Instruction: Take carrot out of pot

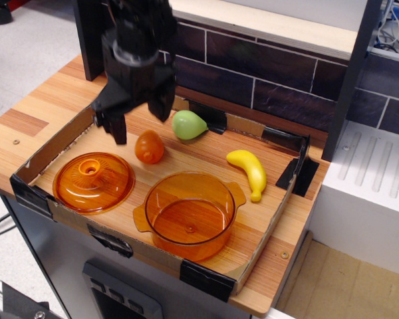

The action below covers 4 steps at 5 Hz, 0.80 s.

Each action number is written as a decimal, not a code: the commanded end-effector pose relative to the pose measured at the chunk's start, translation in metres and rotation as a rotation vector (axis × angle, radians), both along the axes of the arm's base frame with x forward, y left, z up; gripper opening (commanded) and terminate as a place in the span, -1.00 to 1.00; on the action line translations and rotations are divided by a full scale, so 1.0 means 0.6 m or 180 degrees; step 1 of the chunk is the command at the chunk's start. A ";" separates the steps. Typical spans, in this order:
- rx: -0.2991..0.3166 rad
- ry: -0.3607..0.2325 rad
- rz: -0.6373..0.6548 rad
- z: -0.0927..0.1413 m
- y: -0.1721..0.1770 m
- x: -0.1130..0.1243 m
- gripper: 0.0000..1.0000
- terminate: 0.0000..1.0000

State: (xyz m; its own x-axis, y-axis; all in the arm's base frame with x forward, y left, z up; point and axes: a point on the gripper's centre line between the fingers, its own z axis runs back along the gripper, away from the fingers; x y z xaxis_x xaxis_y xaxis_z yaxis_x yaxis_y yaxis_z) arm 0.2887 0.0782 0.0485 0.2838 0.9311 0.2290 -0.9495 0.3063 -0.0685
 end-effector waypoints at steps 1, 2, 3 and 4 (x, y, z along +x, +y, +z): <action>-0.0180 -0.0415 0.0083 0.144 0.003 0.008 1.00 -1.00; -0.0180 -0.0415 0.0083 0.144 0.003 0.008 1.00 -1.00; -0.0180 -0.0415 0.0083 0.144 0.003 0.008 1.00 -1.00; -0.0180 -0.0415 0.0083 0.144 0.003 0.008 1.00 1.00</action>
